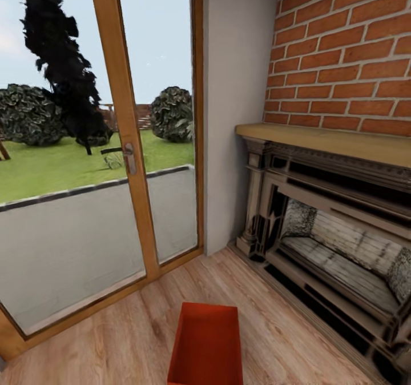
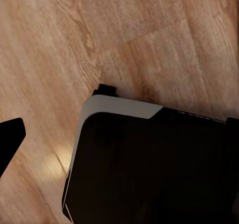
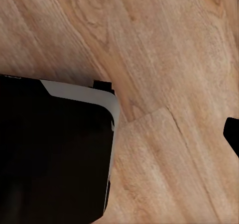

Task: Move the two storage containers from the living room to the garage. In the garage, place one container on the floor and stack the other container on top of it (either order is fine).

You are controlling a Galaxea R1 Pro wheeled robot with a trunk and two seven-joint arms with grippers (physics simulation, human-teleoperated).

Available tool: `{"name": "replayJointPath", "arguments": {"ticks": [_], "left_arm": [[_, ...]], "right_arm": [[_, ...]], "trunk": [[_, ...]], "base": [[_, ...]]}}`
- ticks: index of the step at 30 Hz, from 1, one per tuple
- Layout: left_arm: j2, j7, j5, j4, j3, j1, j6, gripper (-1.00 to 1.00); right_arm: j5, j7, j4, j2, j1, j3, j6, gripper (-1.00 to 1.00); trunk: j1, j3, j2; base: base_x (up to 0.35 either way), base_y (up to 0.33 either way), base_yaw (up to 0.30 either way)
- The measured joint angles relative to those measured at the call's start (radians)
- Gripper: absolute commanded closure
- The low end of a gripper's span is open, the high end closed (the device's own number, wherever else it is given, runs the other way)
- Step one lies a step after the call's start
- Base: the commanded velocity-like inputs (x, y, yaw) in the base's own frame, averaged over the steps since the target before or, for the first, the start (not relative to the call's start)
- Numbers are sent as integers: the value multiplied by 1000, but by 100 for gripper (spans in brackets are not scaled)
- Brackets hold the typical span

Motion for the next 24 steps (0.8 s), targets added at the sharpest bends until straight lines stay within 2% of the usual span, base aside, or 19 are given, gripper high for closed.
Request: {"name": "replayJointPath", "arguments": {"ticks": [13,24], "left_arm": [[1,0,0,0,0,0,0,-100],[1,0,0,0,0,0,0,-100]], "right_arm": [[0,0,0,0,0,0,0,-100],[4,0,0,0,0,1,0,-100]], "trunk": [[0,0,0],[0,0,0]], "base": [[0,0,-190],[0,0,-28]]}}
